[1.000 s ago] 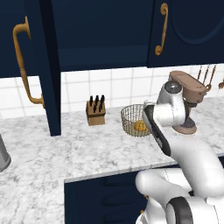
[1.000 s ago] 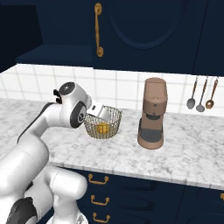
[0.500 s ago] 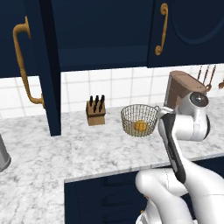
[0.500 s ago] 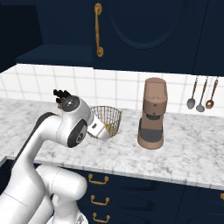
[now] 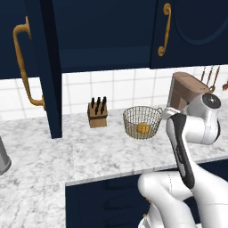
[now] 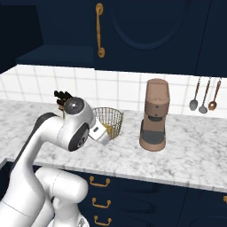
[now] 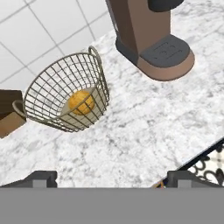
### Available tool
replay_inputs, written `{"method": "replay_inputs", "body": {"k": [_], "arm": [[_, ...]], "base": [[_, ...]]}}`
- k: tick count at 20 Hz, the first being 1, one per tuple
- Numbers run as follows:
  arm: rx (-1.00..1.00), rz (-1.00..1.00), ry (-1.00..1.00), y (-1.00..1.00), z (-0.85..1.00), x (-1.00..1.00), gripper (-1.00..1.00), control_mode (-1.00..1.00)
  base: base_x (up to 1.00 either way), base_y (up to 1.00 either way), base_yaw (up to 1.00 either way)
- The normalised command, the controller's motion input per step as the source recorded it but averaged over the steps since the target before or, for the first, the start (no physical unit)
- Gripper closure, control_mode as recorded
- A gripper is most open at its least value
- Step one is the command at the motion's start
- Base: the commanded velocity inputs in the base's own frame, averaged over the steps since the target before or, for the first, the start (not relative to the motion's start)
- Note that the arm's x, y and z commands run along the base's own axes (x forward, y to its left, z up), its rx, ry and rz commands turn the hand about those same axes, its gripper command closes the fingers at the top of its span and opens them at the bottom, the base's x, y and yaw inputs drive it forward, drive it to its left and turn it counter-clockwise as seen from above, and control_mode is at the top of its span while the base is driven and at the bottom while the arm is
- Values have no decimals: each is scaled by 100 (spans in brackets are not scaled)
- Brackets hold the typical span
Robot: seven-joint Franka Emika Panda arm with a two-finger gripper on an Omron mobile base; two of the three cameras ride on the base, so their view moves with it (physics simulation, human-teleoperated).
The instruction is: Open the cabinet, pick up the bread from the cabinet and place it in the basket. Then move the basket to the dining counter.
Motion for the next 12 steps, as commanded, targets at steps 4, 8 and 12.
{"method": "replay_inputs", "body": {"k": [4, 8, 12], "arm": [[31, 0, 8, 0, 15, 0, -100, -100], [26, 0, 2, 14, 1, 2, -100, -100], [5, -5, 4, 41, -30, 45, -100, -100]], "base": [[0, 0, 0], [0, 0, 0], [0, 0, 0]]}}
